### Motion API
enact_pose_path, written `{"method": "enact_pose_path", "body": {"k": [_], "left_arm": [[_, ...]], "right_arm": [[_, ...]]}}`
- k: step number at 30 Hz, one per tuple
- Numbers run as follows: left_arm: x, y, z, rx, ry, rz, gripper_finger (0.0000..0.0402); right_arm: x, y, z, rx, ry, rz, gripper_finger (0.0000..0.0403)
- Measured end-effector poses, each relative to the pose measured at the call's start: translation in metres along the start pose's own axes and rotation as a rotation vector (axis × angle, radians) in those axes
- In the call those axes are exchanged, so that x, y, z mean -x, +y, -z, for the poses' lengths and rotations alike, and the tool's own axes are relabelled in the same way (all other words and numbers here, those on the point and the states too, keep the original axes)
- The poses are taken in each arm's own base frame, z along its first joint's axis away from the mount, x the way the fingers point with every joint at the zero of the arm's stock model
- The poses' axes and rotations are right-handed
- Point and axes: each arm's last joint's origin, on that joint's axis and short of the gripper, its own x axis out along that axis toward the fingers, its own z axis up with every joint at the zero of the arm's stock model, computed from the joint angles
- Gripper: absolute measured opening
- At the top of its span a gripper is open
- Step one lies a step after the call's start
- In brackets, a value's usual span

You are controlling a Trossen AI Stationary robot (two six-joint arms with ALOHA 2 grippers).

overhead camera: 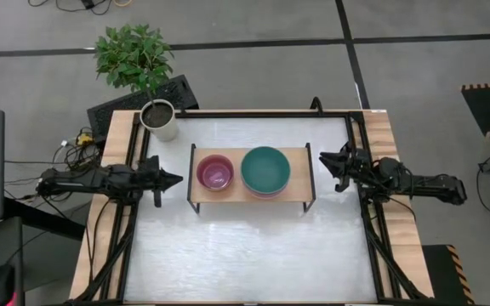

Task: Place and stack bowls onto a shelf
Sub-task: Return to Home Position

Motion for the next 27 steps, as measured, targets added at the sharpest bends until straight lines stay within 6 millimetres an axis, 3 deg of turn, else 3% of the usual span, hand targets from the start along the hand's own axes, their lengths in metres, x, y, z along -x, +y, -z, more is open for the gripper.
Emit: {"method": "enact_pose_path", "body": {"k": [4,11,16,20,27], "left_arm": [[-0.004,-0.001,0.003,0.036,-0.035,0.044,0.0000],[-0.005,-0.008,0.006,0.010,0.017,0.275,0.0000],[-0.004,-0.009,0.006,0.018,0.030,0.309,0.0000],[-0.005,-0.006,0.005,0.017,-0.008,0.207,0.0000],[-0.004,-0.008,0.006,0.019,0.028,0.291,0.0000]], "right_arm": [[0.000,0.000,0.000,-0.001,0.002,-0.002,0.0113],[0.000,0.000,0.001,0.061,0.013,0.010,0.0113],[0.000,-0.002,0.004,0.070,0.031,0.061,0.0113],[0.001,-0.004,0.012,0.103,0.117,0.078,0.0113],[0.001,-0.005,0.016,0.095,0.150,0.085,0.0113]]}}
